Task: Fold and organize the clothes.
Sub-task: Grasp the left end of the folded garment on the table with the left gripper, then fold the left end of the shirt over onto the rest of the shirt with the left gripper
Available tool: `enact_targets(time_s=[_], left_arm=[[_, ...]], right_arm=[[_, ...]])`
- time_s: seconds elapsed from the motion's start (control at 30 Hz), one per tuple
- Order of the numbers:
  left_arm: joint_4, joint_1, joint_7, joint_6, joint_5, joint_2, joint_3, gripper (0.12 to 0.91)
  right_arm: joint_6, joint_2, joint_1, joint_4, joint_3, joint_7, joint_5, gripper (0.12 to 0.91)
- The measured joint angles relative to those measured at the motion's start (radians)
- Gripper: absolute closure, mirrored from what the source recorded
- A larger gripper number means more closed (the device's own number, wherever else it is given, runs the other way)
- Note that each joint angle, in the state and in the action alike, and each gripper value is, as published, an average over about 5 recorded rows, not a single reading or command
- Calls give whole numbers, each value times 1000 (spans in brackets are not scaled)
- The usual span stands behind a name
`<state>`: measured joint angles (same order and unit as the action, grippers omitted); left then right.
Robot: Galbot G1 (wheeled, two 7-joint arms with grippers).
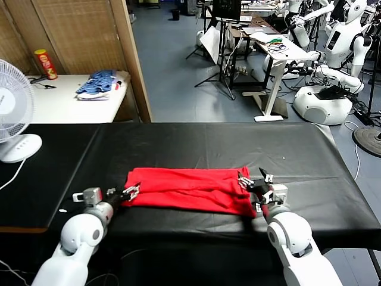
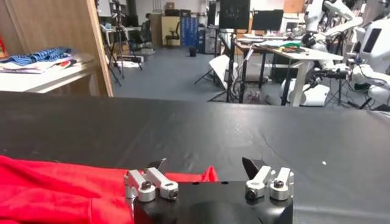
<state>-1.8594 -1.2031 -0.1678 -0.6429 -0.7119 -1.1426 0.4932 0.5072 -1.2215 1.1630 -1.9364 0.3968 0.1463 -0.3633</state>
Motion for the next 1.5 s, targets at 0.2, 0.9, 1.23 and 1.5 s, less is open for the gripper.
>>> enact_targets(time_s=[0.2, 0.9, 1.23, 1.5], left_arm=[[11, 14, -4, -26, -37, -15, 3, 771], [-47, -2, 68, 62, 535, 321, 35, 872], [-186, 50, -72, -59, 113, 142, -92, 872], [-186, 85, -109, -60, -23, -31, -172, 872]], right_arm=[[0, -3, 4, -15, 6, 0, 0, 227], [3, -45, 63, -78, 38, 3, 24, 227], [3, -49, 100, -91, 55, 3, 43, 227], [3, -66, 103, -89, 44, 3, 56, 227]])
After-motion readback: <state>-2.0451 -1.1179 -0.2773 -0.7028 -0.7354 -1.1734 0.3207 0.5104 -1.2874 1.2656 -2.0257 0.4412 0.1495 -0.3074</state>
